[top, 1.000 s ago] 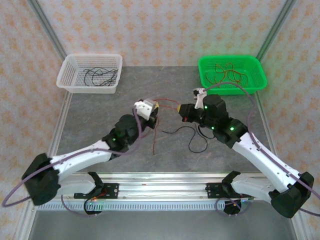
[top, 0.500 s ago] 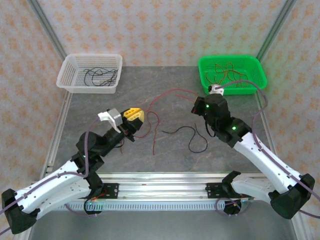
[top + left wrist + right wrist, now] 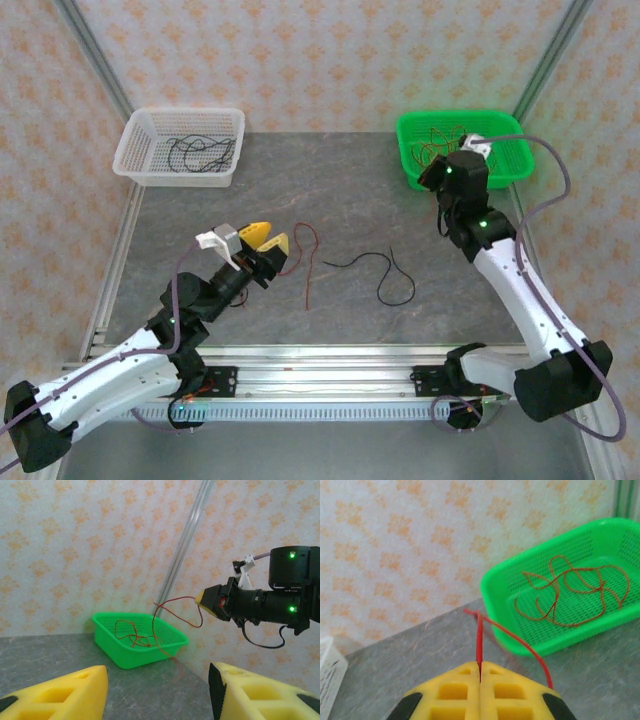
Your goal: Untangle the cables
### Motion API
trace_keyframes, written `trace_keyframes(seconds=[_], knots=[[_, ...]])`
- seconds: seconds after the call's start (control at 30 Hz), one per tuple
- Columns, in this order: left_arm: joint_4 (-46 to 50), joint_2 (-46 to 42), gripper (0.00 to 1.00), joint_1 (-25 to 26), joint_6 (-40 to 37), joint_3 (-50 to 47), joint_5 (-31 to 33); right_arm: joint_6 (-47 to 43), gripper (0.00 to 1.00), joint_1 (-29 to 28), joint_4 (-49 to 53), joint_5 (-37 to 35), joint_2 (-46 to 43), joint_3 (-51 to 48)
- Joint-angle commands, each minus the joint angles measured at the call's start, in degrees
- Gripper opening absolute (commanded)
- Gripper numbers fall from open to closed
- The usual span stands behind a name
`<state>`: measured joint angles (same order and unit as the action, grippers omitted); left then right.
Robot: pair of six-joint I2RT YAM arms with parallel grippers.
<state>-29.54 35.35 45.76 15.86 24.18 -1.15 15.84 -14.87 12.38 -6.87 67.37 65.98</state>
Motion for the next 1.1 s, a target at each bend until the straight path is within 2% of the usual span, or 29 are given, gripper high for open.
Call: trace_keyframes(seconds=[0.0, 0.3, 0.67, 1.07], knots=[[2.3, -1.1, 0.54, 0.1, 2.0, 0.6, 1.8, -3.8, 0.00, 4.2, -2.9, 1.8, 3.0, 4.2], [8.1, -2.1, 0.54, 0.4, 6.0, -0.2, 3.7, -5.5, 0.00, 13.3, -5.8, 7.8, 16.4, 15.6], [16.1, -3.1, 0.54, 0.7, 11.5, -0.2, 6.9, -8.8, 0.00, 17.0, -5.0, 7.6, 36.8, 29.1], [20.4, -0.9, 0.55, 1.1, 15.2, 1.0, 7.9, -6.6, 0.00, 20.8, -3.5, 7.5, 51.8, 34.1]])
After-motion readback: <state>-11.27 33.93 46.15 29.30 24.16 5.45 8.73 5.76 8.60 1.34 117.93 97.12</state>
